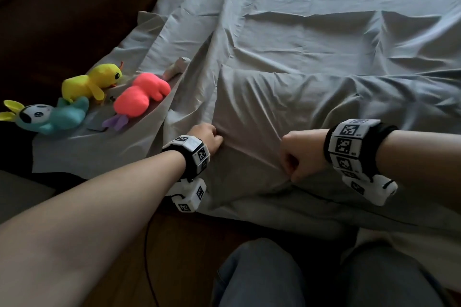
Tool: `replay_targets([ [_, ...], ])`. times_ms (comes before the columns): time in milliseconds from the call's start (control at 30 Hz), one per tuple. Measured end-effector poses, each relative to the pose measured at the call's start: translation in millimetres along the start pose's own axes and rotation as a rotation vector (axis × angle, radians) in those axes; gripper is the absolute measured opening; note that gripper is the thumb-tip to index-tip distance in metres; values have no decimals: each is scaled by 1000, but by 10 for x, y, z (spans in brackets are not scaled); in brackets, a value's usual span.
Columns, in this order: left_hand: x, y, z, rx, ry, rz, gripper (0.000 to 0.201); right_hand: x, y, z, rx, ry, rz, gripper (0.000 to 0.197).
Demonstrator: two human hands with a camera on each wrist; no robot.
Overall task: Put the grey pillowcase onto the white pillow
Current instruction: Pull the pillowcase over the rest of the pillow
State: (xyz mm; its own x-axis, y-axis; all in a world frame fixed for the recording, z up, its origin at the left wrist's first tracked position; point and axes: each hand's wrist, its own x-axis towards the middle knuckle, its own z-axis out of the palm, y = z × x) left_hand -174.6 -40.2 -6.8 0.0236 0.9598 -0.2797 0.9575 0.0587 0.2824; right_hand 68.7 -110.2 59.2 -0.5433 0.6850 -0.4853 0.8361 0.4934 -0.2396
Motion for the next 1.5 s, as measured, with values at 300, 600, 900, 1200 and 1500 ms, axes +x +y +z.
replay_targets([
  [300, -12, -33, 24, 8, -128, 59, 27, 51, 75, 90, 114, 292, 48, 8],
  [600, 93, -171, -308, -12, 179, 118, 35, 134, 80, -70, 196, 531, -52, 7],
  [900, 379, -65, -532, -127, 228, -260, 40, 389, -79, -55, 124, 685, 5, 22],
  [1200, 293, -149, -197, -400, -261, -278, 32, 370, 58, 272, -334, 505, 250, 76],
  [1500, 76, -210, -336, -681, -462, -309, 18, 135, 238, 132, -200, 454, 200, 17],
])
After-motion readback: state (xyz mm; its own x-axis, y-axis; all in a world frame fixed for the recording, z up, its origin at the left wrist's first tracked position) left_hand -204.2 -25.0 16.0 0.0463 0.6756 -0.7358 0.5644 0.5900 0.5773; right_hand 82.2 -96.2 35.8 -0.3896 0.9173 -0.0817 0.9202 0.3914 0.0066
